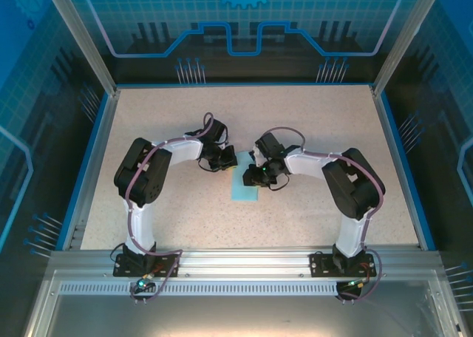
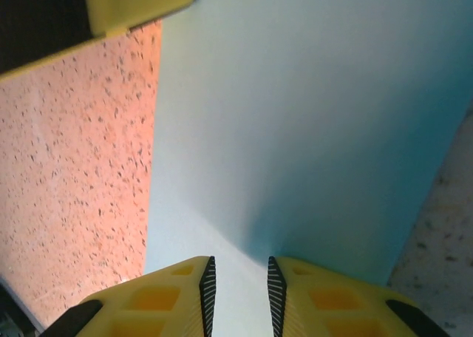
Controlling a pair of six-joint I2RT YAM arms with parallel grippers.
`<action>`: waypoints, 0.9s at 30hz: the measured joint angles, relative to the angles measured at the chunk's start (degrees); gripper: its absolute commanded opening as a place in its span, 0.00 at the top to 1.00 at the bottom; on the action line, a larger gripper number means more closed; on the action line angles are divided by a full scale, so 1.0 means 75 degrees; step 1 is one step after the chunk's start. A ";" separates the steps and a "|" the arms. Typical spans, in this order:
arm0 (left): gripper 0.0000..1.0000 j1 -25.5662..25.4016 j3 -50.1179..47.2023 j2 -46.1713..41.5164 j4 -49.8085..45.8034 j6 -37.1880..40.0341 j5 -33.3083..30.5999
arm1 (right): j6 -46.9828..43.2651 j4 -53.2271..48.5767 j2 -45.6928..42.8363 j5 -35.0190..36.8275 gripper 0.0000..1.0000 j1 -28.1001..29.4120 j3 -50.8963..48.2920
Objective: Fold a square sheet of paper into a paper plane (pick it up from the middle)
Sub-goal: Fold the square sheet of paper in half at the center of the table.
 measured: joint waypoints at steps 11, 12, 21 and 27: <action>0.95 0.0000 0.0006 0.0012 0.0000 0.0000 0.0020 | 0.0108 0.0516 -0.0405 -0.0370 0.78 -0.0181 -0.0705; 0.95 0.0000 0.0006 0.0012 0.0000 0.0000 0.0017 | 0.0105 0.0498 -0.0527 -0.0382 0.78 -0.0181 -0.0766; 0.95 0.0000 0.0029 0.0032 0.0000 0.0000 0.0020 | 0.0137 0.0498 -0.0667 -0.0548 0.79 -0.0181 -0.1198; 0.95 0.0000 0.0032 0.0032 -0.0003 0.0000 0.0020 | 0.0134 0.0408 -0.0679 -0.0574 0.79 -0.0181 -0.1198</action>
